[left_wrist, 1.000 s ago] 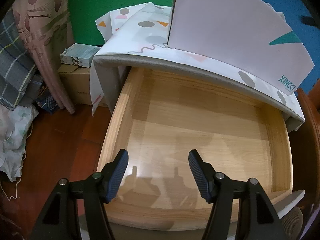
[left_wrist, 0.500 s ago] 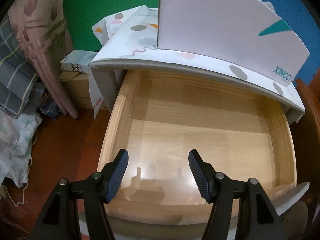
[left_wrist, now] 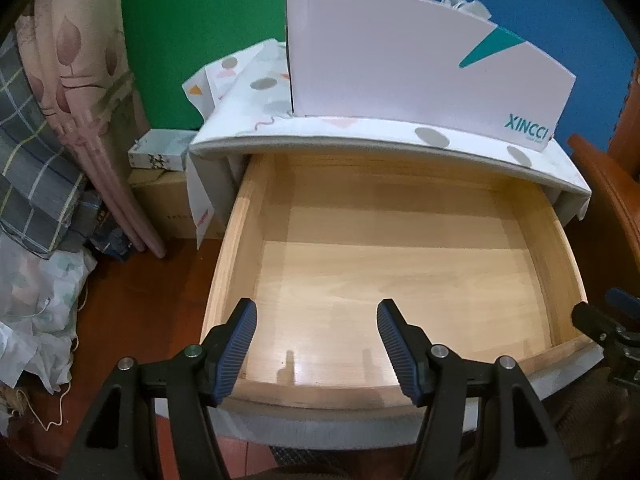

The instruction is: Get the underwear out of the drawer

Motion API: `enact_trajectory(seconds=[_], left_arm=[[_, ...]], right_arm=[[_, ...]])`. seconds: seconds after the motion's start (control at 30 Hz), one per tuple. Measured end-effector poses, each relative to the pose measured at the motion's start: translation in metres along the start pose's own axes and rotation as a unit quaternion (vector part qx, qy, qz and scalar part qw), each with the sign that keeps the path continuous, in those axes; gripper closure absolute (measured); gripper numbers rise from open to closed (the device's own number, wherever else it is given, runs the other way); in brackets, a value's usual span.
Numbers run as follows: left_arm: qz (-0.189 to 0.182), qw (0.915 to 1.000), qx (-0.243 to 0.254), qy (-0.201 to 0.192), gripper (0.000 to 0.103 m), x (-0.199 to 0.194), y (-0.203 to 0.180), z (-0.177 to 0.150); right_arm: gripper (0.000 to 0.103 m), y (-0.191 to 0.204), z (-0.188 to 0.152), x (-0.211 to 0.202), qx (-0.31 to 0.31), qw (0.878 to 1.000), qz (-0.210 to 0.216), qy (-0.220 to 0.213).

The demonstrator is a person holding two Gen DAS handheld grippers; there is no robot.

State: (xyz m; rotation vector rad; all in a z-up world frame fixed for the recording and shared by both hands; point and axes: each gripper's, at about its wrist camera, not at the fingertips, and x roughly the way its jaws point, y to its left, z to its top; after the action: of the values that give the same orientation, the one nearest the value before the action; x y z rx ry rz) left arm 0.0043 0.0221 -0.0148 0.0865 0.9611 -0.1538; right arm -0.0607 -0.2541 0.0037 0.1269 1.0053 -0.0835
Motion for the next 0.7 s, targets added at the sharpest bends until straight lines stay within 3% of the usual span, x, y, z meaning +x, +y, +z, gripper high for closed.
enact_trajectory(seconds=[0.17,0.43,0.7], left_arm=[[0.017,0.999,0.017,-0.037,0.039,-0.017,-0.007,-0.004],[0.027,0.9982,0.023,-0.049,0.039,-0.024,-0.009,-0.006],[-0.011,0.9993,-0.004,-0.034,0.039,-0.024,0.0,-0.006]], right_arm=[[0.001,0.002,0.0,0.002,-0.001,1.0,0.007,0.003],[0.001,0.008,-0.001,0.004,-0.015,1.0,0.005,0.01],[0.001,0.013,-0.002,0.005,-0.023,1.0,0.003,0.014]])
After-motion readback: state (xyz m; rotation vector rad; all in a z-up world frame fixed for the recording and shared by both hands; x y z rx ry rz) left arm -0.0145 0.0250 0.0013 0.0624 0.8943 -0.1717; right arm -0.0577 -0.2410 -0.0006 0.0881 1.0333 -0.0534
